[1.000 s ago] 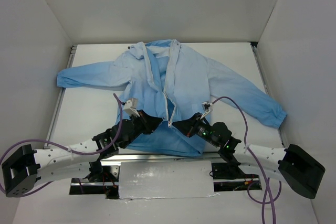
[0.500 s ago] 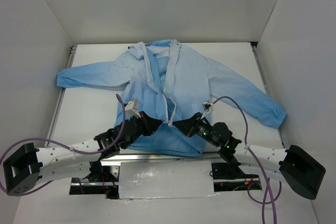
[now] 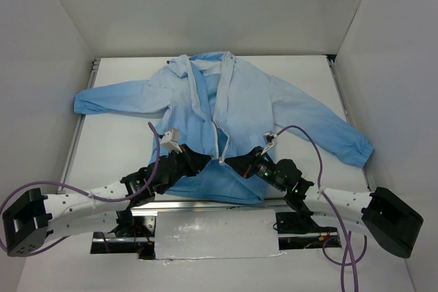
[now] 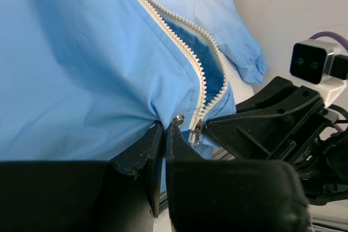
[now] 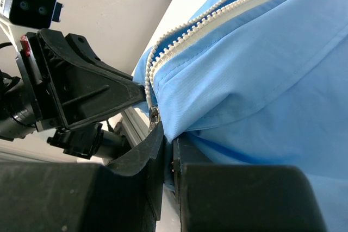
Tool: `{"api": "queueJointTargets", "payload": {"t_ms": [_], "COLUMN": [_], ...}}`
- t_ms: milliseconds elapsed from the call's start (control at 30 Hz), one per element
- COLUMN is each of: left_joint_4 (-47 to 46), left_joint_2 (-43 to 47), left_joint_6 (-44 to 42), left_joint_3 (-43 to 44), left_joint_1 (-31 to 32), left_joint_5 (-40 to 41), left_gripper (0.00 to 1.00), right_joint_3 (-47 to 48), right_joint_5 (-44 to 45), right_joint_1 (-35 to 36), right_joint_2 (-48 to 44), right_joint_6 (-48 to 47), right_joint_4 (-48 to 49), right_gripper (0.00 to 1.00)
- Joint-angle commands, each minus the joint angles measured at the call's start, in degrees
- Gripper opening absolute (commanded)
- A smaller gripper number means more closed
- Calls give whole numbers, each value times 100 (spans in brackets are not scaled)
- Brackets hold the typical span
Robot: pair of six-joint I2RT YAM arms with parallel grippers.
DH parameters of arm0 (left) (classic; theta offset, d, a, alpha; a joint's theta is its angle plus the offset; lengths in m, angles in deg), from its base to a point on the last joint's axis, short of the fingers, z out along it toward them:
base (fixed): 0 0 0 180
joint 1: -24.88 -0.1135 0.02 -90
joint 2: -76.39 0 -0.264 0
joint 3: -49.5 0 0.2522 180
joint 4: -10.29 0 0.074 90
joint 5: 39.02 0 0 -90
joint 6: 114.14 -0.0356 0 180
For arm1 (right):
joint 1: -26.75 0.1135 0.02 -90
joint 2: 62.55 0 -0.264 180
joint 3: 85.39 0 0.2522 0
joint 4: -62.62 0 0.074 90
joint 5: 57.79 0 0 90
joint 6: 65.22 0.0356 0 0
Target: Zip up the jacket
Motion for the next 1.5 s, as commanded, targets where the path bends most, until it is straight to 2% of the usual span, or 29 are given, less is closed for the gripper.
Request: {"api": "queueJointTargets", "payload": {"t_ms": [0, 1467], "left_joint_4": [-185, -27], "left_joint_2": [142, -166], "left_joint_6": [144, 319], "left_joint_3": [316, 483], "left_joint_1": [37, 46], "left_joint_5": [148, 350], "left_gripper": [0, 0], "right_joint_3": [104, 140], "right_joint_5": [69, -37], "right_joint_1": [41, 32], "right_joint_2": [30, 56], "right_joint_6": [-143, -240], "right_joint_4": [546, 564], "right_gripper": [0, 0]}}
